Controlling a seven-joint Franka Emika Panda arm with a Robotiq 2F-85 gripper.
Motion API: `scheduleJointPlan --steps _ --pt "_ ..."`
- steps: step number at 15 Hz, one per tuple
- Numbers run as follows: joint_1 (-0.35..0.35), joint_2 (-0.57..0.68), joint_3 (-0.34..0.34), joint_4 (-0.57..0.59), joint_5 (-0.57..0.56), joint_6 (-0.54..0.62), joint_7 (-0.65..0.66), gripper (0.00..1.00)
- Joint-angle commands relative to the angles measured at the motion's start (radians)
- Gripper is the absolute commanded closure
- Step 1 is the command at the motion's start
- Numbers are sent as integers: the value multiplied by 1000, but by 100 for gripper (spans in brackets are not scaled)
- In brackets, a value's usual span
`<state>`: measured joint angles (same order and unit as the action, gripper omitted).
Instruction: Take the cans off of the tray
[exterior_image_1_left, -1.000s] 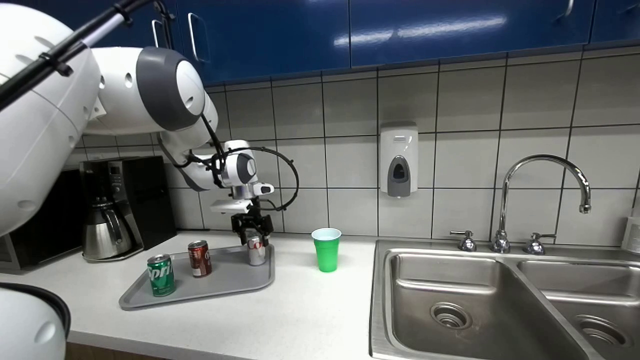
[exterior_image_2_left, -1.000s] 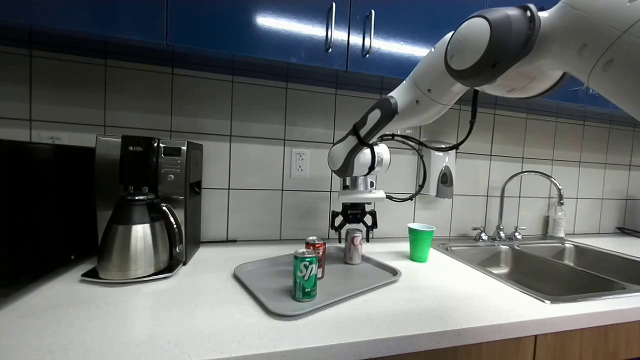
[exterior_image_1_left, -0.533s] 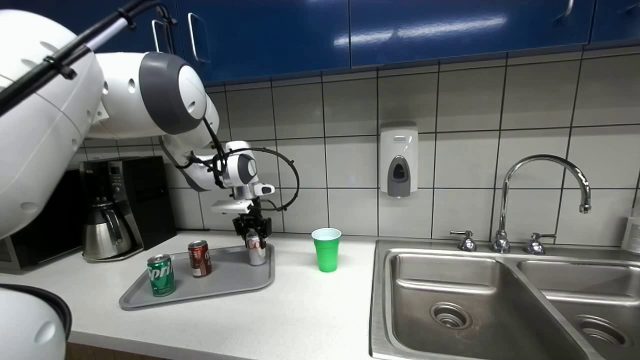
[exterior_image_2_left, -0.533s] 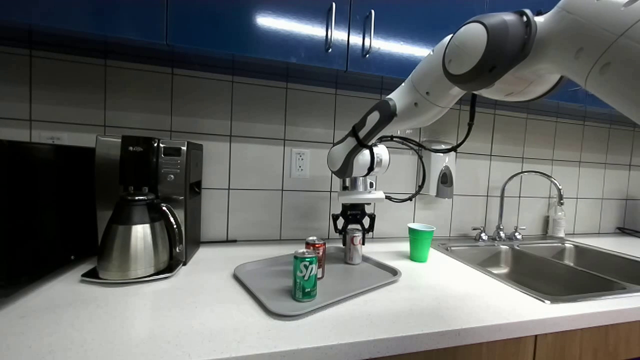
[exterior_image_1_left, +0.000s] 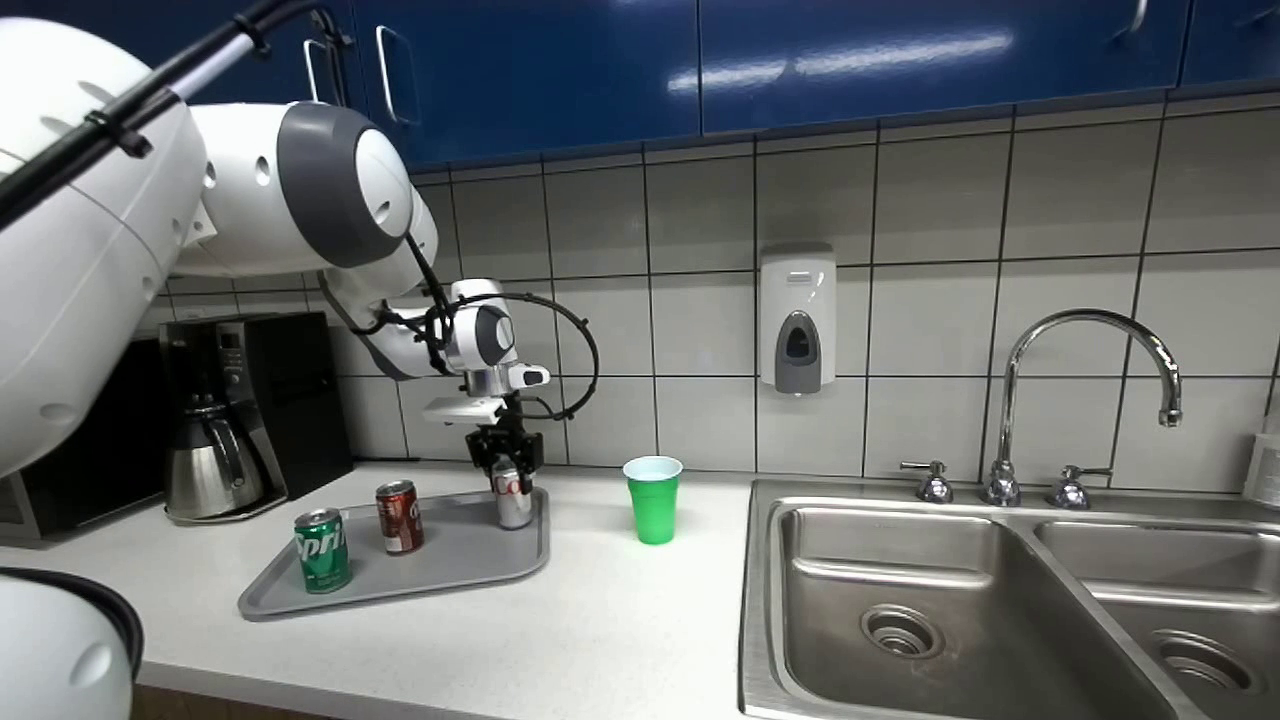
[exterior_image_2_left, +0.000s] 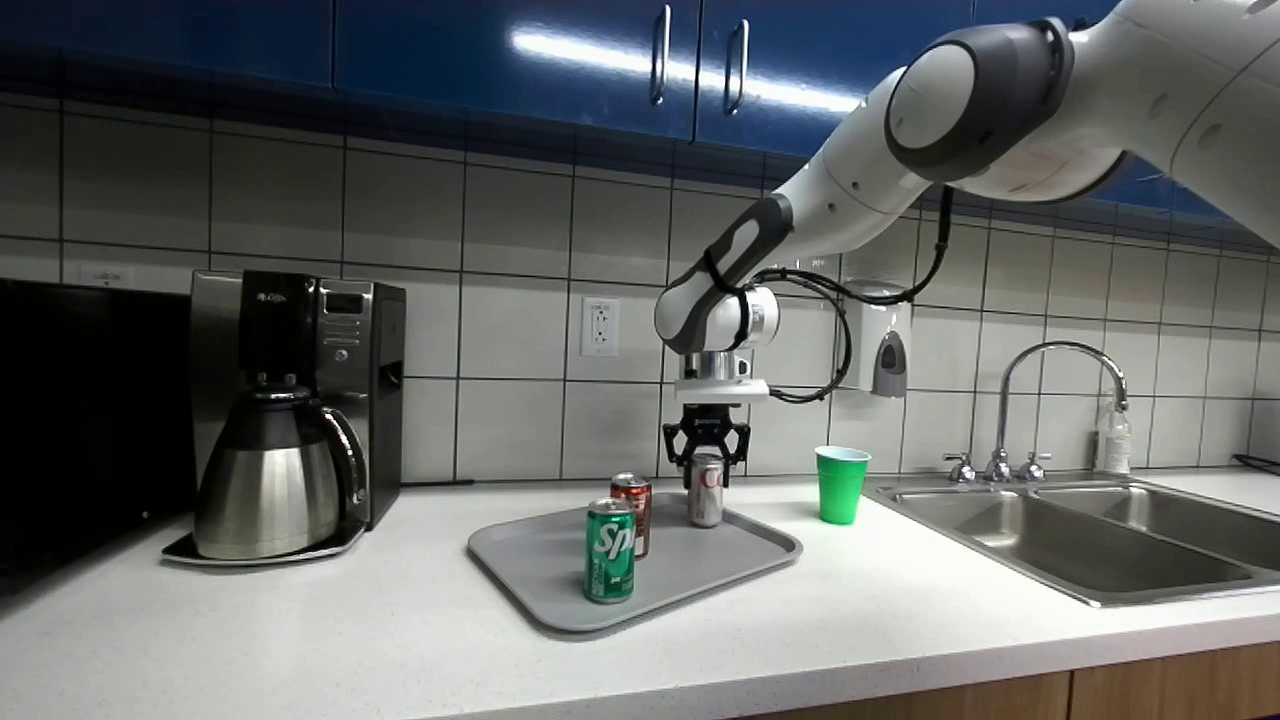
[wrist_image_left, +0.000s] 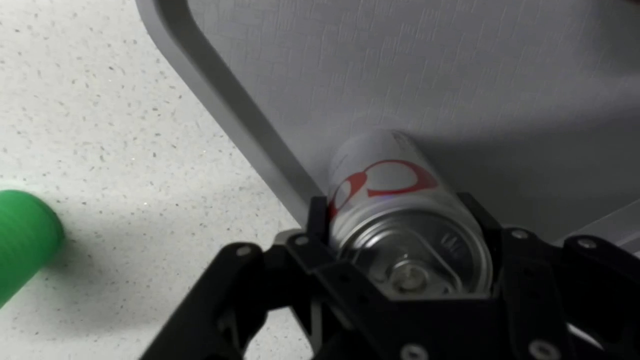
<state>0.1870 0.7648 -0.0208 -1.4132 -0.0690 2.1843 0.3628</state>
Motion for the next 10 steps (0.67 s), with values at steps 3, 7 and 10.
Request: scheduleJointPlan --steps 3,7,10 --pt "9 -52 -4 -25 15 5 23 61" --pt "9 -69 -11 -31 11 11 40 61" --pt "7 -77 -20 -33 8 13 58 61"
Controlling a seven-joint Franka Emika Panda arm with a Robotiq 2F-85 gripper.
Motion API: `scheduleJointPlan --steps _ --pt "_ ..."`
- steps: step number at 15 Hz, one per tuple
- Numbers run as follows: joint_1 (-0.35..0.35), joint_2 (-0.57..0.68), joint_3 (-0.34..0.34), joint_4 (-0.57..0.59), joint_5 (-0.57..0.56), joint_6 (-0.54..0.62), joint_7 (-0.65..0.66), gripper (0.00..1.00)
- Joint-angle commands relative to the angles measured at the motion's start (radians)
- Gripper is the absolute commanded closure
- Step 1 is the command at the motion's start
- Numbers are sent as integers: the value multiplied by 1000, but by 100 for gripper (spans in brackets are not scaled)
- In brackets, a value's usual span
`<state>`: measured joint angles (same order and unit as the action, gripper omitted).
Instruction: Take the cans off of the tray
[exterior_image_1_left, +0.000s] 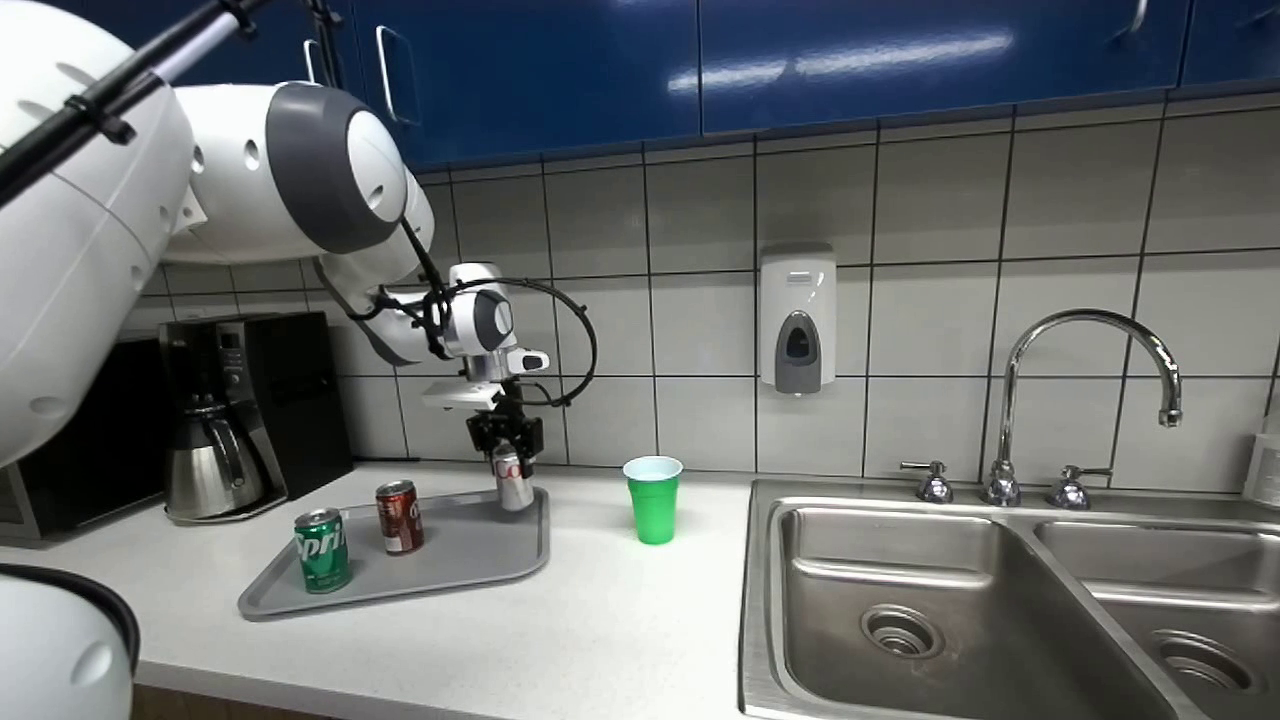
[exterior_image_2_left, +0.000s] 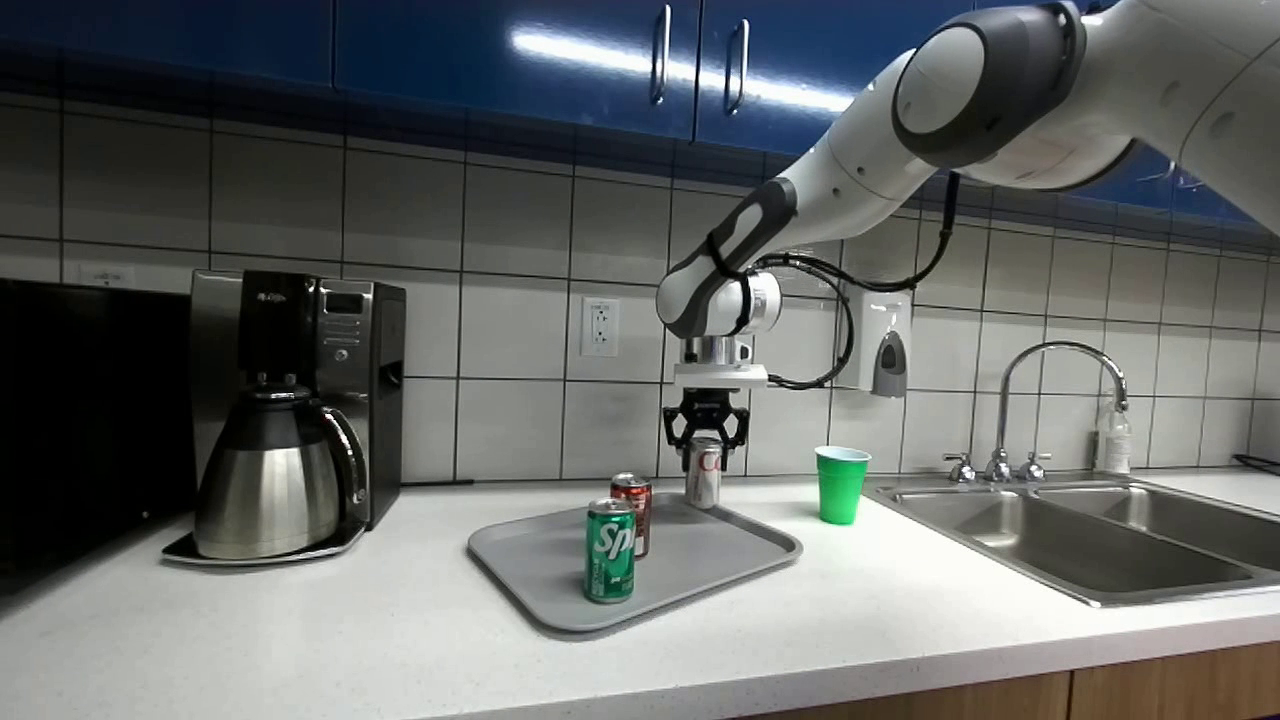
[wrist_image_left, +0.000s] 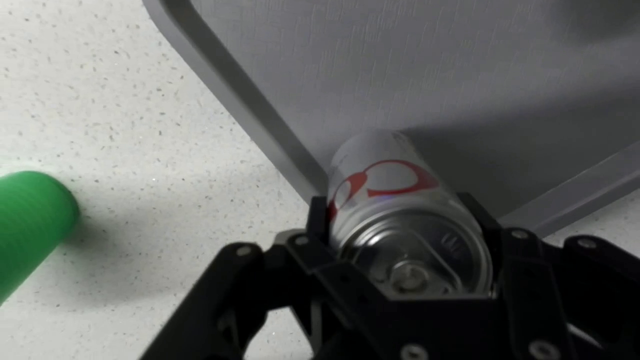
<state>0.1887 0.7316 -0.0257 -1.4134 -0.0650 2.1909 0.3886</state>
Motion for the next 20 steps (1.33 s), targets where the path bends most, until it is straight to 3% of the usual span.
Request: scheduleJointPlan --steps 1,20 --pt "2 -46 -17 -33 6 7 34 61" --pt "-34 -38 -97 -50 14 11 158 61"
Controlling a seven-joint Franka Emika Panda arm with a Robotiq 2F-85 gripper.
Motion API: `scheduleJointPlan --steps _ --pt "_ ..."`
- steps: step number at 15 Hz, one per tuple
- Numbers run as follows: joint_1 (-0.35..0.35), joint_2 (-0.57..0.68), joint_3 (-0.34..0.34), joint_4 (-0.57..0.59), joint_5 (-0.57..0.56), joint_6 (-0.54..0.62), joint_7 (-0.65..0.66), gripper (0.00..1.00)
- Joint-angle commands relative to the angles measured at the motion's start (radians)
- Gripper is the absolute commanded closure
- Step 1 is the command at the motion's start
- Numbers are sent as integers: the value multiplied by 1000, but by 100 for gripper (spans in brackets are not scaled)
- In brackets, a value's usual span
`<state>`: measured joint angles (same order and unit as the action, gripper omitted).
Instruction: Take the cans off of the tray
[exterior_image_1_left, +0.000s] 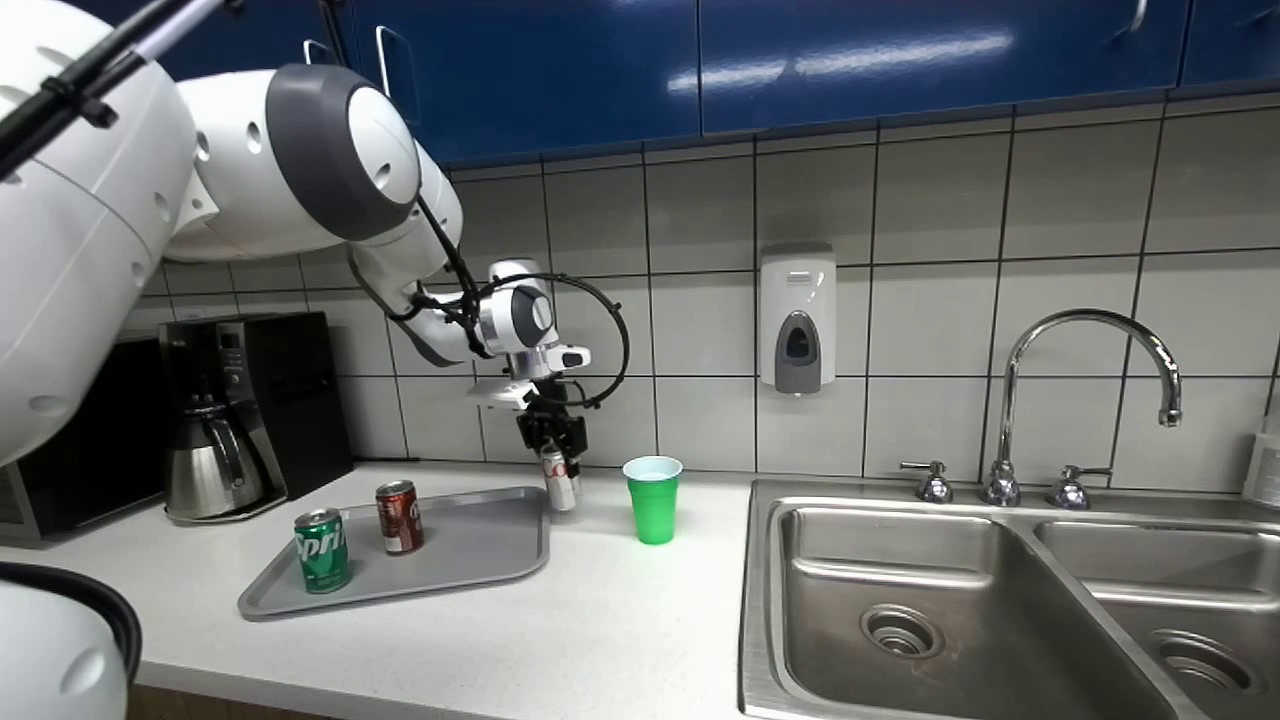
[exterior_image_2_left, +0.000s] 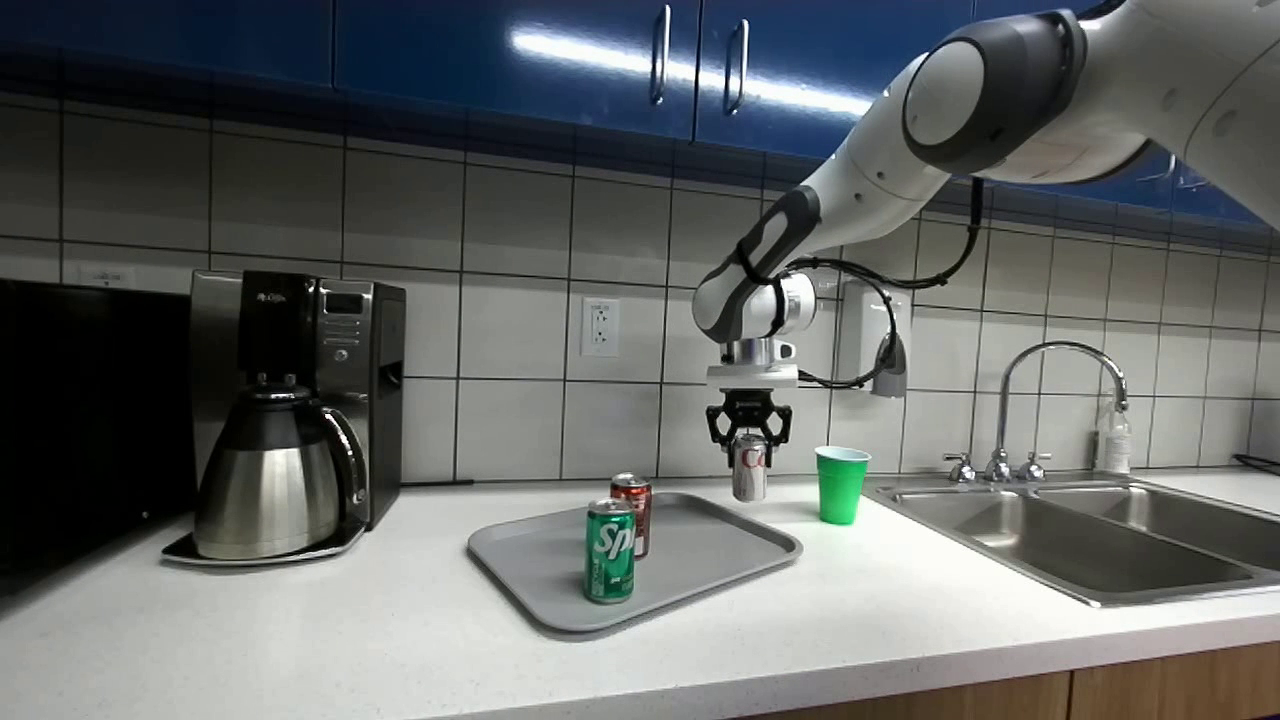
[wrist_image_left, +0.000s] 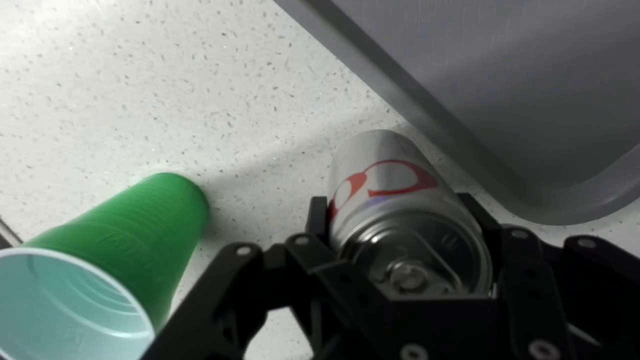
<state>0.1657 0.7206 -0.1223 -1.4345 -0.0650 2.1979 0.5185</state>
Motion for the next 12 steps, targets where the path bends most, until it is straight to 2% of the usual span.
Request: scheduleJointPlan --steps 1,12 --pt "-14 -25 -3 -32 16 5 33 61" --pt "-57 -16 0 -59 70 11 32 61"
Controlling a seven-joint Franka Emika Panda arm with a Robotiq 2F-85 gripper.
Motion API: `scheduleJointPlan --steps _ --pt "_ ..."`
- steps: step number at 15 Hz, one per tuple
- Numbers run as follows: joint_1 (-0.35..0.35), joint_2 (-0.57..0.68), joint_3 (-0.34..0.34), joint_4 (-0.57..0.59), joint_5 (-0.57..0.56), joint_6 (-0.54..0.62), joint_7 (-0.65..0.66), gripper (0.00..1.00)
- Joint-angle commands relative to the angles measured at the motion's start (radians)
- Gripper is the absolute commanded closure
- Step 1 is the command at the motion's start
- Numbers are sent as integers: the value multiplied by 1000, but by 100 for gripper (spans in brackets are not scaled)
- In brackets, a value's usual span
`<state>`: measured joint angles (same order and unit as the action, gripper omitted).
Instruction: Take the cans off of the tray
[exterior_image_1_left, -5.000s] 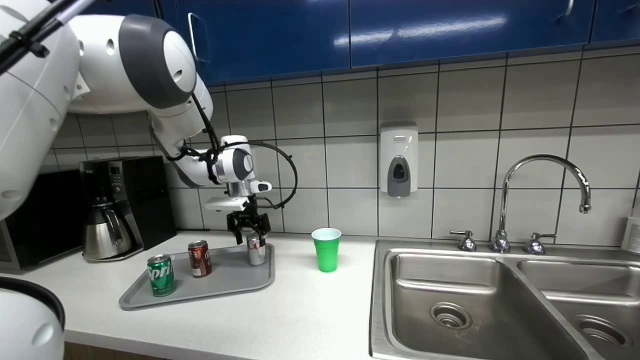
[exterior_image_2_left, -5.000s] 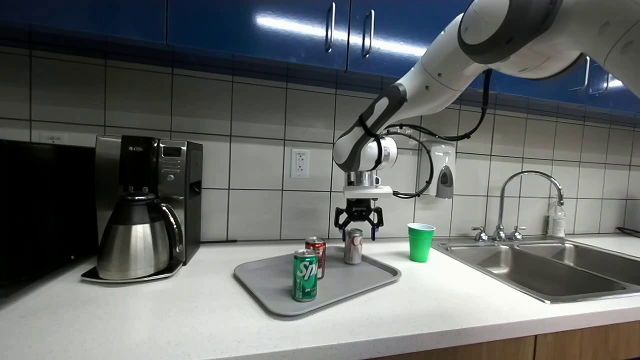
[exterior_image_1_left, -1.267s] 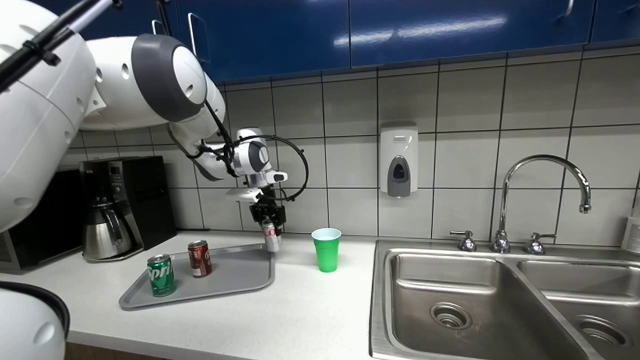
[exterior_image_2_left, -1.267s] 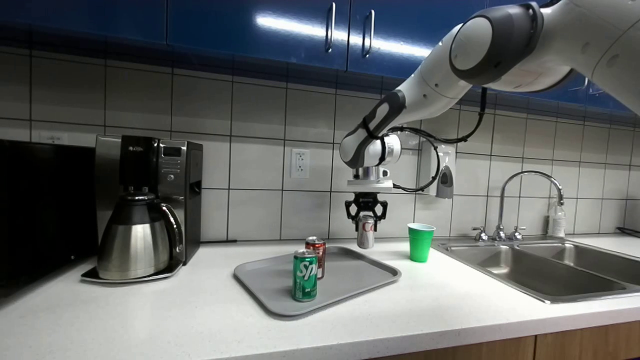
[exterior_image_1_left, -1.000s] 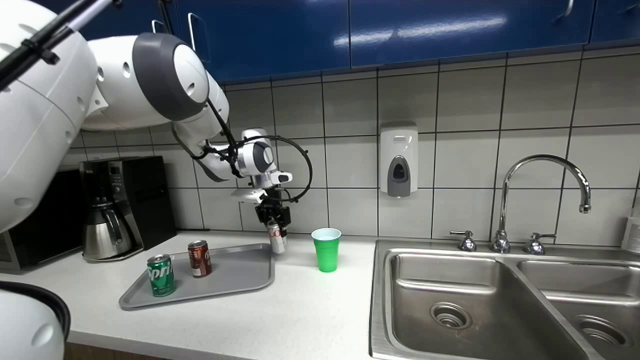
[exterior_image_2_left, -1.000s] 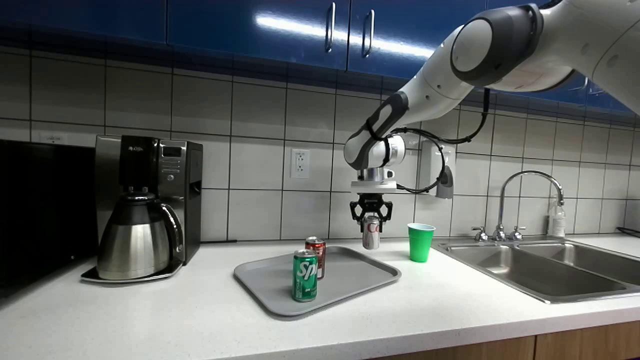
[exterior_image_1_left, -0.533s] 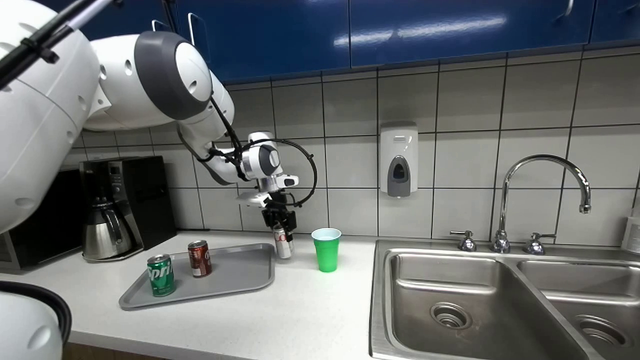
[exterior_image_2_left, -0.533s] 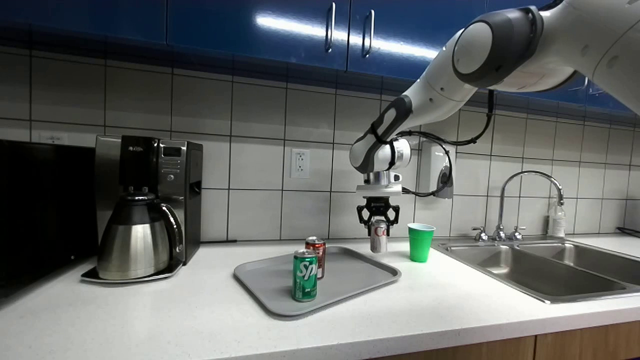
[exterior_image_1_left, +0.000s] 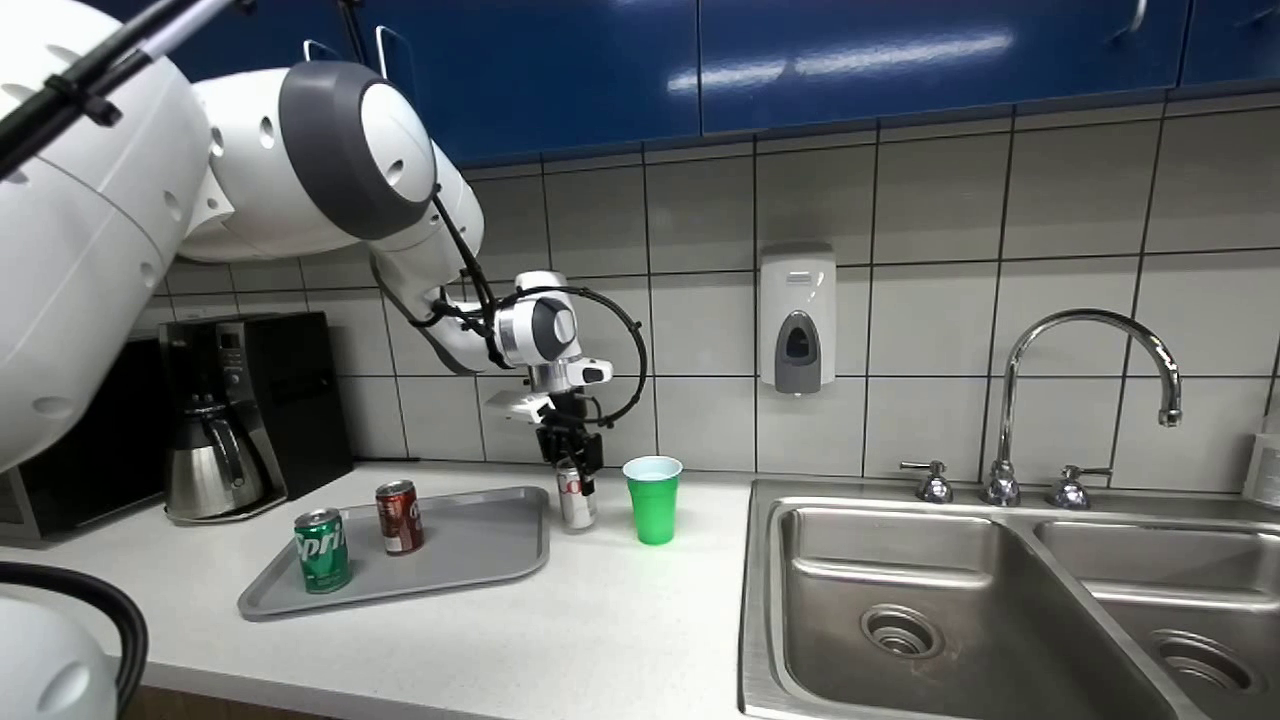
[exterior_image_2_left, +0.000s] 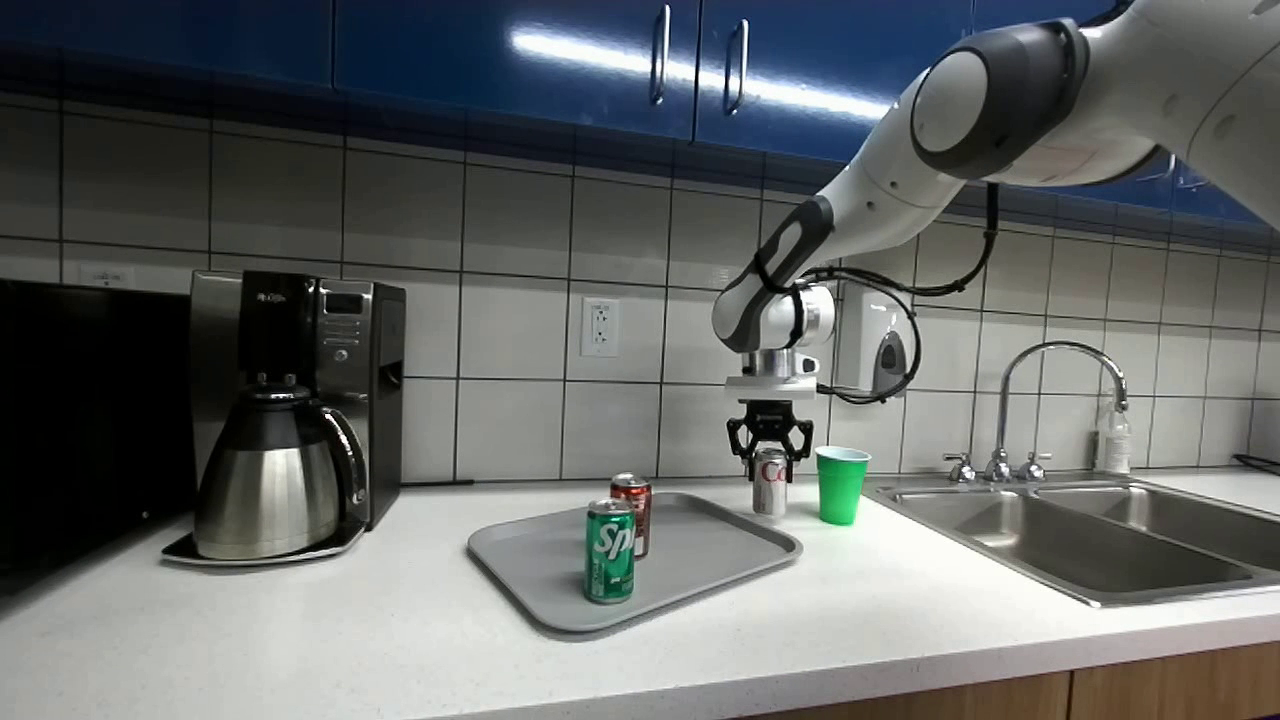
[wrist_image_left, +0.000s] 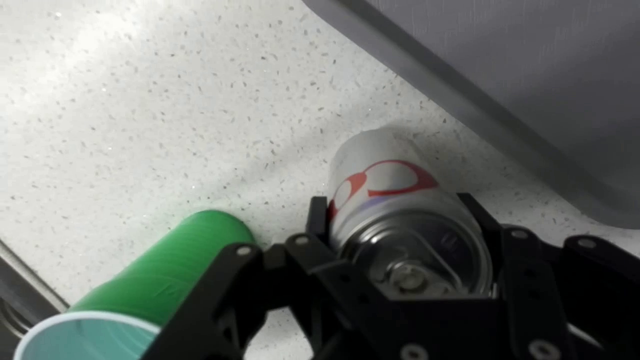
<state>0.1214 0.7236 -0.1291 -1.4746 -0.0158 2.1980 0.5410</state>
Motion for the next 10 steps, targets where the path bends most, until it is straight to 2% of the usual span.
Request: scheduleJointPlan --steps 1,3,4,7,10 --pt "-15 -19 7 -21 24 11 9 61" --pt "-16 -18 6 -24 30 10 9 61" --pt "-15 -18 5 -24 32 8 13 11" --pt "-13 -28 6 -39 35 18 12 0" --pt "-7 -49 6 -64 34 46 14 0"
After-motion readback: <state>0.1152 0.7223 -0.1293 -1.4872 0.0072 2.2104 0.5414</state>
